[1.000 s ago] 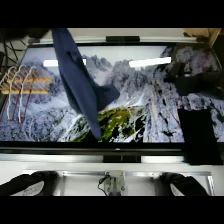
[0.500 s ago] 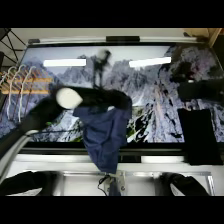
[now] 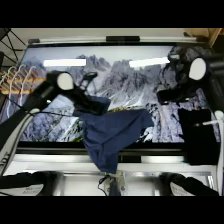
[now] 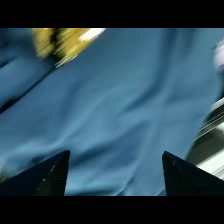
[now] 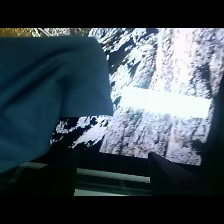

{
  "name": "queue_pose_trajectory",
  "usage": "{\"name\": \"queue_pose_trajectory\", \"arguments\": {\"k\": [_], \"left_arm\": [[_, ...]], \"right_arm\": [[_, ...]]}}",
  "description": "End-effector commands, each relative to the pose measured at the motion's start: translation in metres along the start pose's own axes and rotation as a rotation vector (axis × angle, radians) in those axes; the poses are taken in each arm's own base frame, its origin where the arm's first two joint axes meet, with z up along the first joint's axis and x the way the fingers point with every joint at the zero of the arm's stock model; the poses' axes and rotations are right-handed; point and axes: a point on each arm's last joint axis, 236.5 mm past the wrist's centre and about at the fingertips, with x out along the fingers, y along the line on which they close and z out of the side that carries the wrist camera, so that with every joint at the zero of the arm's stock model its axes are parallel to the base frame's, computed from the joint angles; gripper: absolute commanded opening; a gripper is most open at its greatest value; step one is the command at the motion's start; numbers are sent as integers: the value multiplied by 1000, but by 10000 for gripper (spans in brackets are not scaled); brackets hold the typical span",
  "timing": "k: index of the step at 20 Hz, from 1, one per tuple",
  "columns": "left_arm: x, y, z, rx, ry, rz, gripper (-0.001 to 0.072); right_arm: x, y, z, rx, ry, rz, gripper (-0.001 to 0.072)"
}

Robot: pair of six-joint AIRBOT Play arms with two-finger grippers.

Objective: Fold the shirts.

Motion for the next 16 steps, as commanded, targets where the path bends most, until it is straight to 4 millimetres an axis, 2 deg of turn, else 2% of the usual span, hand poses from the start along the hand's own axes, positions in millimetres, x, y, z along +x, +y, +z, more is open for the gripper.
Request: {"name": "queue_pose_trajectory", "arguments": {"k": [1, 2, 5, 8, 10, 12, 15, 16], "left_arm": [[-31, 55, -90, -148, 219, 49, 592], [-22, 54, -107, -166, 206, 38, 593], [28, 37, -158, -311, 171, -80, 595], [72, 24, -181, -444, 139, -186, 596], [92, 29, -177, -483, 87, -178, 597], [106, 33, -158, -536, 17, -172, 595], [127, 21, -145, -598, 10, -211, 590], [133, 20, -145, -596, 19, -202, 501]], "right_arm": [[55, 6, -3, 65, 154, 225, 550], [68, 5, -4, 102, 173, 274, 550], [103, -1, -23, 116, 246, 345, 562], [126, -1, -46, 115, 299, 359, 562], [138, 1, -57, 119, 320, 363, 562], [150, 1, -63, 131, 321, 351, 562], [164, 2, -69, 148, 315, 346, 562], [167, 1, -70, 152, 309, 342, 564]]}}
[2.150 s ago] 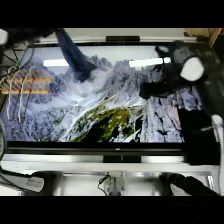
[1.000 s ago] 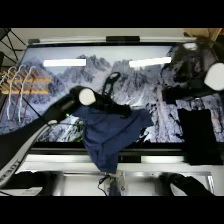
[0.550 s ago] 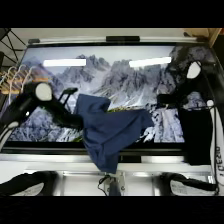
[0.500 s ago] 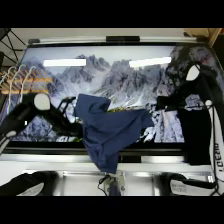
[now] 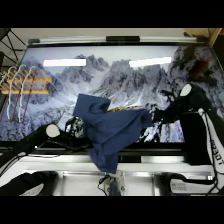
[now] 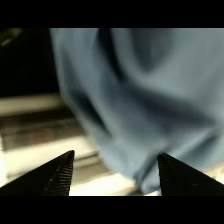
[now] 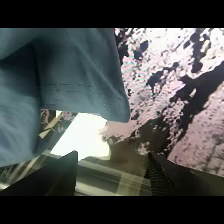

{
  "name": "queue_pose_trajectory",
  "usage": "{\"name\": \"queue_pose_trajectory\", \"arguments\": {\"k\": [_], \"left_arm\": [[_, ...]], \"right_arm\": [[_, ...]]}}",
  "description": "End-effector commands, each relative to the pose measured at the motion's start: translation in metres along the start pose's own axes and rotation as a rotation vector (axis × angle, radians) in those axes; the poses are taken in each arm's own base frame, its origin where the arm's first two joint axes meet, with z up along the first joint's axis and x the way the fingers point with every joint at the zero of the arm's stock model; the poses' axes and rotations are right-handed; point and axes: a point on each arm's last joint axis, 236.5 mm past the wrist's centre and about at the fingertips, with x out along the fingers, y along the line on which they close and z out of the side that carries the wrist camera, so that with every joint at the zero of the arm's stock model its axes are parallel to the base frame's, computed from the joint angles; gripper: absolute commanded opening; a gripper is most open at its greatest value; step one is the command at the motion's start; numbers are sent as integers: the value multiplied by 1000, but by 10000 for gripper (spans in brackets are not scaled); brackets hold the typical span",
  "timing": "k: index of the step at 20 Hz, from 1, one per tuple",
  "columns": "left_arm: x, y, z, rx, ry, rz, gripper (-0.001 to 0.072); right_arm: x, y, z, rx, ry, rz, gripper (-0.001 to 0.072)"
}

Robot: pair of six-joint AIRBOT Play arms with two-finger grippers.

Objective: Fold the shirts.

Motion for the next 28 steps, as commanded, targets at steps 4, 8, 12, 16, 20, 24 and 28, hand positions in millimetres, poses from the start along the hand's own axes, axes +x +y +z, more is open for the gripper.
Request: {"name": "queue_pose_trajectory", "arguments": {"k": [4, 8, 12, 16, 20, 24, 28], "left_arm": [[25, -11, 19, -42, -59, -26, 154], [14, -30, 32, 43, -90, -54, 35], [-1, -52, 47, 153, -137, -86, 35], [-61, -85, 84, 361, -263, -97, 33], [-274, -124, 139, 663, -732, 166, 33], [-556, -223, 53, 714, -1460, -9, 33], [-635, -247, -45, 785, -1689, -192, 33]], "right_arm": [[20, -12, 10, 9, -62, -31, 625], [31, -4, 25, -18, -116, -24, 645], [47, 11, 32, -41, -114, -37, 438], [41, 31, 31, -114, -106, -41, 67], [-109, 61, 83, -218, -539, -103, 67], [-396, 148, 50, -350, -1376, -114, 67], [-522, 207, -87, -441, -1822, 7, 66]]}}
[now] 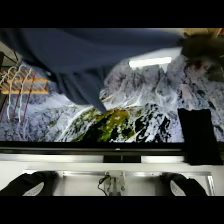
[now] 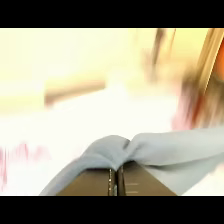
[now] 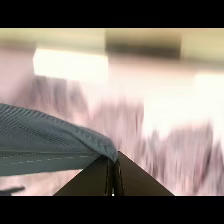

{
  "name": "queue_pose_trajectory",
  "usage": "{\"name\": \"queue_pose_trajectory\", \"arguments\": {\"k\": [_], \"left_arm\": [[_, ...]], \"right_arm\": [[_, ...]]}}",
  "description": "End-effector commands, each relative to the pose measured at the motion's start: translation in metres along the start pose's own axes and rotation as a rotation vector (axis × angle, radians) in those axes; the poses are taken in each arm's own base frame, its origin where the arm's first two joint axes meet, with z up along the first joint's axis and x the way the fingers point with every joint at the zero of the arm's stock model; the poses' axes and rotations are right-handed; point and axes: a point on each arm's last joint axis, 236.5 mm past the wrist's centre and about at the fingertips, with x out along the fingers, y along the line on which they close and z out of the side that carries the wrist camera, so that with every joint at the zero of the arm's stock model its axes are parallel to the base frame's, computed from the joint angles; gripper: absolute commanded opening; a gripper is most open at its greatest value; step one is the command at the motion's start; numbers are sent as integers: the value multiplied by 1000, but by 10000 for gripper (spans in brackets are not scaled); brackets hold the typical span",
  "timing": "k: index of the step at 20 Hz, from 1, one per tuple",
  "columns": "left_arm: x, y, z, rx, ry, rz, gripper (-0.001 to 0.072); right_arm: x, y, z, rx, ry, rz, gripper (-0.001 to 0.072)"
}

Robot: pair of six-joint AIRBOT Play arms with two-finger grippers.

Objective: Fold the shirts.

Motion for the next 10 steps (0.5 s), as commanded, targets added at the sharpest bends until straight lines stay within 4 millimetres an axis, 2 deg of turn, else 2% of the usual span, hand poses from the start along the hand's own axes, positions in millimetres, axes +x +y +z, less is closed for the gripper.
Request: {"name": "queue_pose_trajectory", "arguments": {"k": [1, 2, 4, 6, 8, 10], "left_arm": [[-85, -9, 79, 18, -251, 15, 33], [-92, -6, 78, 26, -255, 32, 33], [-97, 3, 70, 41, -244, 69, 33], [-90, 7, 60, 28, -215, 79, 34], [-63, 12, 41, 16, -151, 89, 35], [-15, 29, 10, 34, -56, 135, 35]], "right_arm": [[-128, 38, 103, -50, -382, 19, 66], [-145, 44, 101, -72, -377, 16, 66], [-162, 51, 77, -102, -287, 18, 66], [-158, 54, 31, -64, -94, 37, 66], [-144, 55, -23, 42, 148, 60, 66], [-124, 50, -76, 116, 387, 66, 66]]}}
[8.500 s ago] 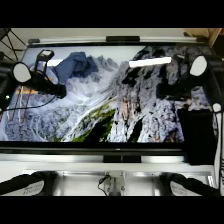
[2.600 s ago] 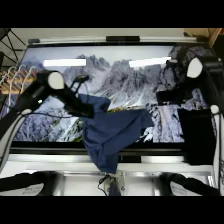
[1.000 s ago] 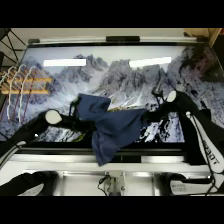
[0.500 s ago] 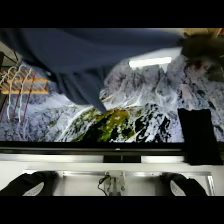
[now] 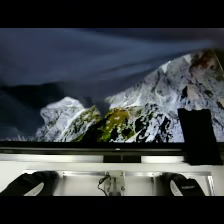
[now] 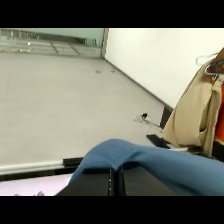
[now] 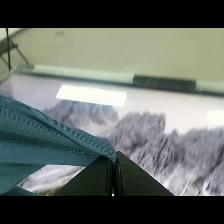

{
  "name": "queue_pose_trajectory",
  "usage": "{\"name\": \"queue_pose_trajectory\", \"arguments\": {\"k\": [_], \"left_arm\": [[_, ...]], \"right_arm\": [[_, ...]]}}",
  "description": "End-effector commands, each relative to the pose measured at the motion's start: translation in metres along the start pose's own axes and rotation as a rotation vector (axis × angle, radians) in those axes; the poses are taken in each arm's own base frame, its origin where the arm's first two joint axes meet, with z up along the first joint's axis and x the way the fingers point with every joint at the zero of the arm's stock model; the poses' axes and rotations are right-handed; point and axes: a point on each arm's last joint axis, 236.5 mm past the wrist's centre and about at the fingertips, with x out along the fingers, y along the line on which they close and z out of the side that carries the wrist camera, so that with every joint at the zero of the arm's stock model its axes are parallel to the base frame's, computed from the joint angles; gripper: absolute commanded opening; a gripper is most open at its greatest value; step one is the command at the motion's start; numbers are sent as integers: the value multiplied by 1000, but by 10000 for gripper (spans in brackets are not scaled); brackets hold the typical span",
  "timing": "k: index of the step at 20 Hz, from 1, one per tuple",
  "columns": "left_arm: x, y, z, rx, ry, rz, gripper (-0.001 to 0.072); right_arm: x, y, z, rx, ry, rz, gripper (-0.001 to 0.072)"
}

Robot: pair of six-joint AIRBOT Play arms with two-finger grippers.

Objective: Fold the shirts.

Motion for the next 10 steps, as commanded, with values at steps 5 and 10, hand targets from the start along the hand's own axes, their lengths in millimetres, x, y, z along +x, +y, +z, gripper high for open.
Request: {"name": "queue_pose_trajectory", "arguments": {"k": [5, 10], "left_arm": [[181, 30, -164, 47, 314, 72, 35], [293, 48, -387, -63, 633, 98, 35]], "right_arm": [[104, -41, -196, 258, 689, -23, 66], [208, -102, -318, 391, 831, -166, 67]]}}
